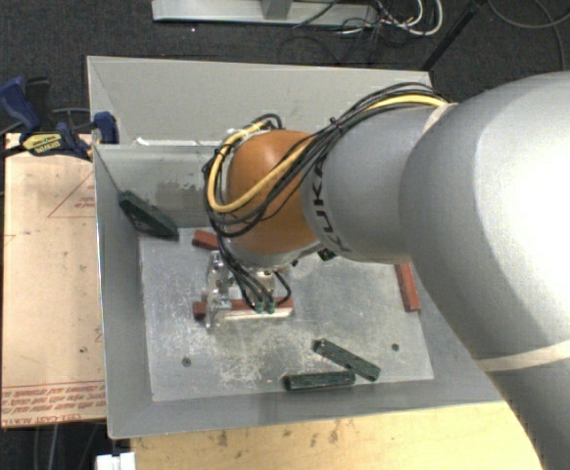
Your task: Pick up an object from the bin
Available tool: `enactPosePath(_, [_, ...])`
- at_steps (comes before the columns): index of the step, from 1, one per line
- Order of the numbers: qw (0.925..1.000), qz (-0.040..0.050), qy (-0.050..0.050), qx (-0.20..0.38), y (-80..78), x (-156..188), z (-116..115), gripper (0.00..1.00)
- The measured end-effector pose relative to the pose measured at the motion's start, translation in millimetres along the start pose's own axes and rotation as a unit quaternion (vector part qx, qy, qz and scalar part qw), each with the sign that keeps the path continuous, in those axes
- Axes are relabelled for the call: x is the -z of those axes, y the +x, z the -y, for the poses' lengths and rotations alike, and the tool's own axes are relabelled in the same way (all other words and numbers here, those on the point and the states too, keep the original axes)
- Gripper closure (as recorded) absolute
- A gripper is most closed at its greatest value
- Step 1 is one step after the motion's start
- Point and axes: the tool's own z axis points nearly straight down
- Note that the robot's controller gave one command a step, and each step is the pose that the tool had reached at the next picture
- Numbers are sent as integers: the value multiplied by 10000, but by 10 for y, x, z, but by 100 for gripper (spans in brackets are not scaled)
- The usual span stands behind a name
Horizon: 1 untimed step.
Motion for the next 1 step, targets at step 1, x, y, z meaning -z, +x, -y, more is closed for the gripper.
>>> enactPosePath(1, [9989, -89, 43, -450, 196, 1943, 91, 100])
